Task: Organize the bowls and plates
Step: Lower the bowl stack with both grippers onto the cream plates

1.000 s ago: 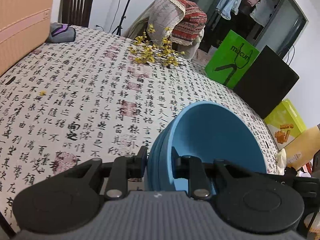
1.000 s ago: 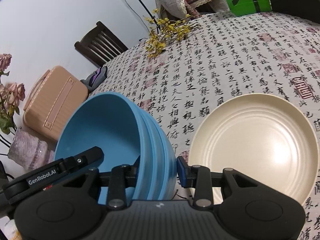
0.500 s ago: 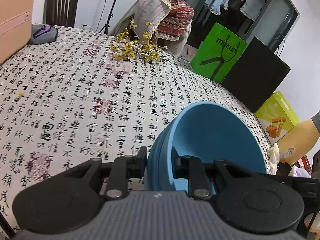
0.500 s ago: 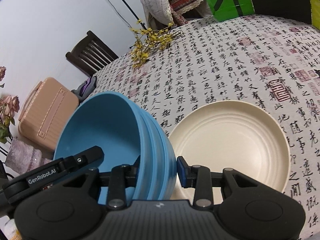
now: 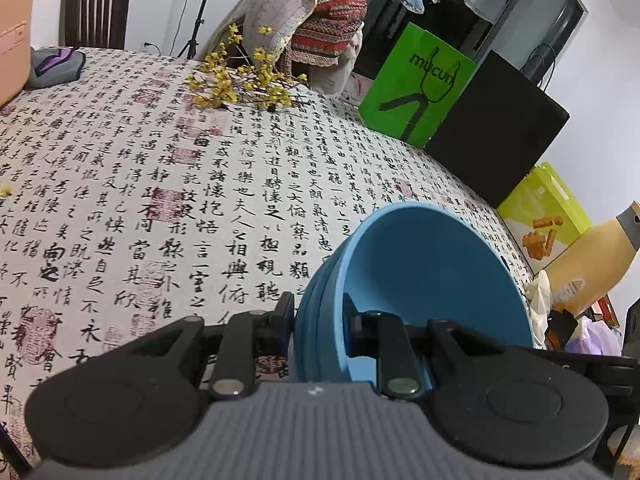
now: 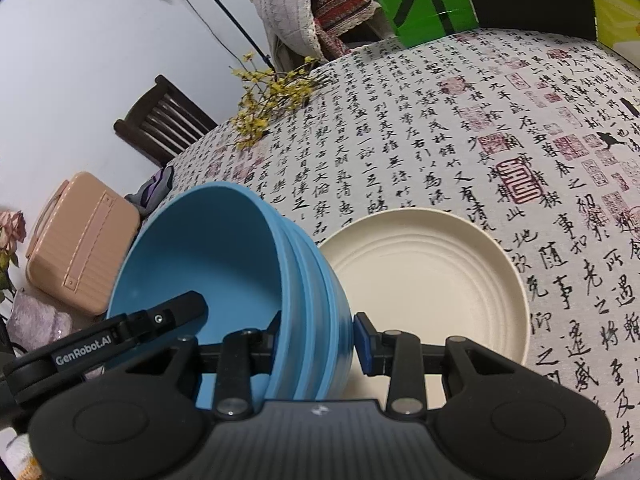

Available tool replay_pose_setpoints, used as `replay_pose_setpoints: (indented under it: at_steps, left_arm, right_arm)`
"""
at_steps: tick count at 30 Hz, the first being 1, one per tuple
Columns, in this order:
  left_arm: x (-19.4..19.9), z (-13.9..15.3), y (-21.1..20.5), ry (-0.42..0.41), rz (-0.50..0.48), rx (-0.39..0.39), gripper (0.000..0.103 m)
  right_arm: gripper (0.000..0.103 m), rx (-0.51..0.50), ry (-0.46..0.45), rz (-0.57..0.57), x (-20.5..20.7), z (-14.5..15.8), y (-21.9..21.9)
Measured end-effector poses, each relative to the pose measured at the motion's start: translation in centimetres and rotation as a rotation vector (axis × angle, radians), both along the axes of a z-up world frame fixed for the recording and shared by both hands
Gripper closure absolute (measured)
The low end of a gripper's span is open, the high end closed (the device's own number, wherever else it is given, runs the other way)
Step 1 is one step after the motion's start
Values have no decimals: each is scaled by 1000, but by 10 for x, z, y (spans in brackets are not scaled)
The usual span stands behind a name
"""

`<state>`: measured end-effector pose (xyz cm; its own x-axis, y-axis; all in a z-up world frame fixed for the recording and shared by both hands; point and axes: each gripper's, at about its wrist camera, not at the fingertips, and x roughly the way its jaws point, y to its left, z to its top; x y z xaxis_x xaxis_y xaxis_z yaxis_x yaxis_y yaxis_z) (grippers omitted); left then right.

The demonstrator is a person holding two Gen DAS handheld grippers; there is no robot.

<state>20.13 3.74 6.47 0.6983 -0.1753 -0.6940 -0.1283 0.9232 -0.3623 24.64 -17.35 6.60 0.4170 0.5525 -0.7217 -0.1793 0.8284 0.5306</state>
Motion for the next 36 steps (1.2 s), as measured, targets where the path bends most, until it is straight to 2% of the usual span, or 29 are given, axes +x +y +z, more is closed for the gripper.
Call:
replay_pose_setpoints:
  at_steps: [18,36]
  left_arm:
    - [27,-18,-32,29,-59,-22,80]
    - [47,-36,-44,61,-73,-23,80]
  right_arm:
    - [69,-10,28,-67,9,-15,-37]
    - [69,-9,68,-88,26,-35,-49]
